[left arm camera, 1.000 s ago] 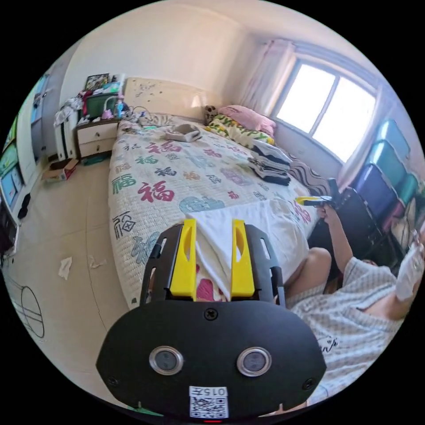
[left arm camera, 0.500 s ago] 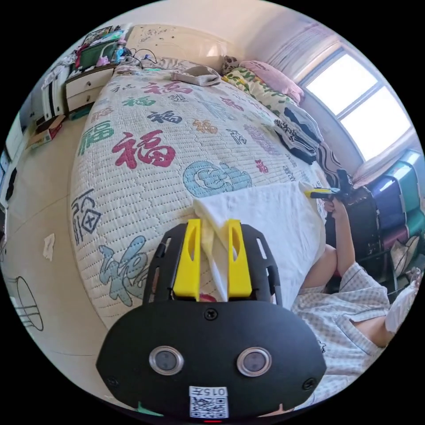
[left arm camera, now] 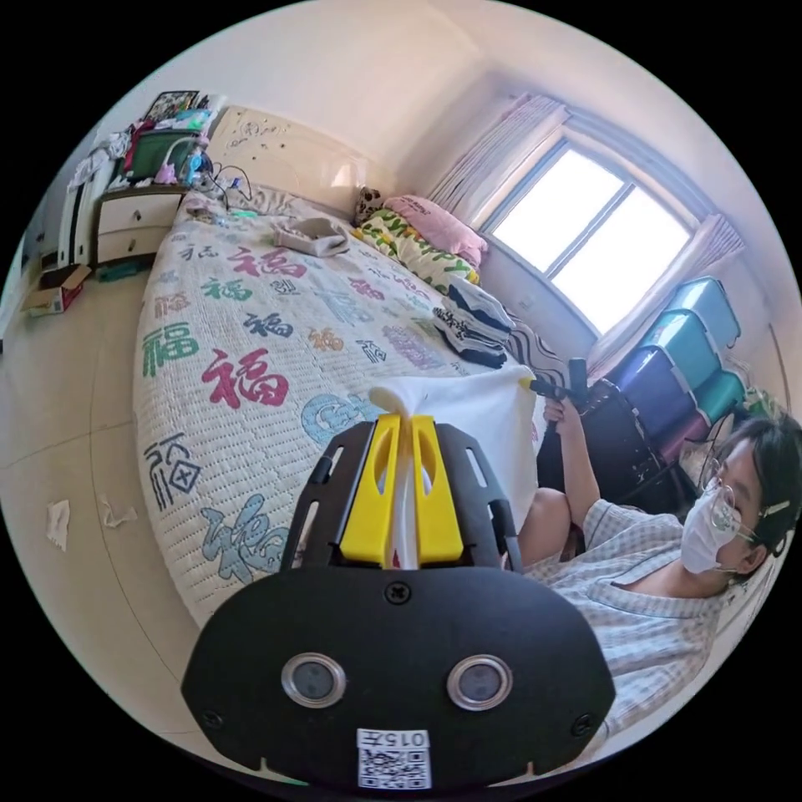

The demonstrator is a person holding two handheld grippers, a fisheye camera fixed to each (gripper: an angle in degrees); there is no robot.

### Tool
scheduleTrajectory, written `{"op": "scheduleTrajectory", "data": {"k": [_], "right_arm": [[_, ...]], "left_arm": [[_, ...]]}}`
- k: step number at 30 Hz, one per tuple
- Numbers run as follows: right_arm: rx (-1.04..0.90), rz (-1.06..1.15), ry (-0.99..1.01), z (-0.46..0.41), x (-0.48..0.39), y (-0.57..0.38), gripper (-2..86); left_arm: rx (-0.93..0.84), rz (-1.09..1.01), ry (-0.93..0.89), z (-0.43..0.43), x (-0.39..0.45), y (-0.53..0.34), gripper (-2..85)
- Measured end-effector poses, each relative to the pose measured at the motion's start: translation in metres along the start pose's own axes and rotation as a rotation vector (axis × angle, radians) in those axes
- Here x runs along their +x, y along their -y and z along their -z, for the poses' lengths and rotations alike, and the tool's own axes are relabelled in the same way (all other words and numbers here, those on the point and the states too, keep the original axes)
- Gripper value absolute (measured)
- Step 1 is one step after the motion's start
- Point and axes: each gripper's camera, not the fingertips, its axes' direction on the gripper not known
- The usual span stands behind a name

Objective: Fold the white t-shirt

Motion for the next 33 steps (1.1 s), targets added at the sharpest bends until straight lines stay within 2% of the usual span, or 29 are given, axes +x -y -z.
{"op": "scheduleTrajectory", "data": {"k": [5,10,11,15,18,21,24,28,33], "right_arm": [[-0.027,-0.068,-0.102,-0.044,0.021,0.020,2.3],[-0.164,-0.197,-0.432,-0.075,0.055,0.017,5.9],[-0.157,-0.189,-0.431,-0.070,0.055,0.016,6.0],[-0.120,0.010,-0.195,-0.031,0.031,0.000,6.1],[-0.057,0.063,-0.242,-0.019,0.019,-0.011,6.5],[-0.038,-0.040,-0.202,-0.023,0.039,0.000,6.7],[-0.116,-0.099,-0.095,-0.044,0.057,0.018,7.4],[-0.228,-0.120,-0.149,-0.083,0.063,0.039,10.1],[-0.253,-0.154,-0.094,-0.105,0.076,0.060,9.5]], "left_arm": [[0.014,0.039,0.112,-0.023,-0.021,0.016,1.6],[-0.145,0.082,0.397,-0.058,-0.046,0.012,4.7],[-0.142,0.077,0.408,-0.053,-0.045,0.011,5.1],[-0.050,-0.043,0.341,-0.003,-0.014,0.003,6.3],[-0.075,-0.104,0.338,0.007,0.006,-0.010,7.0],[-0.062,-0.038,0.370,0.002,-0.006,-0.014,8.0],[-0.090,0.077,0.288,-0.012,-0.036,-0.006,10.2],[-0.125,0.138,0.268,-0.038,-0.060,0.014,11.6],[-0.147,0.159,0.190,-0.064,-0.075,0.042,11.2]]}}
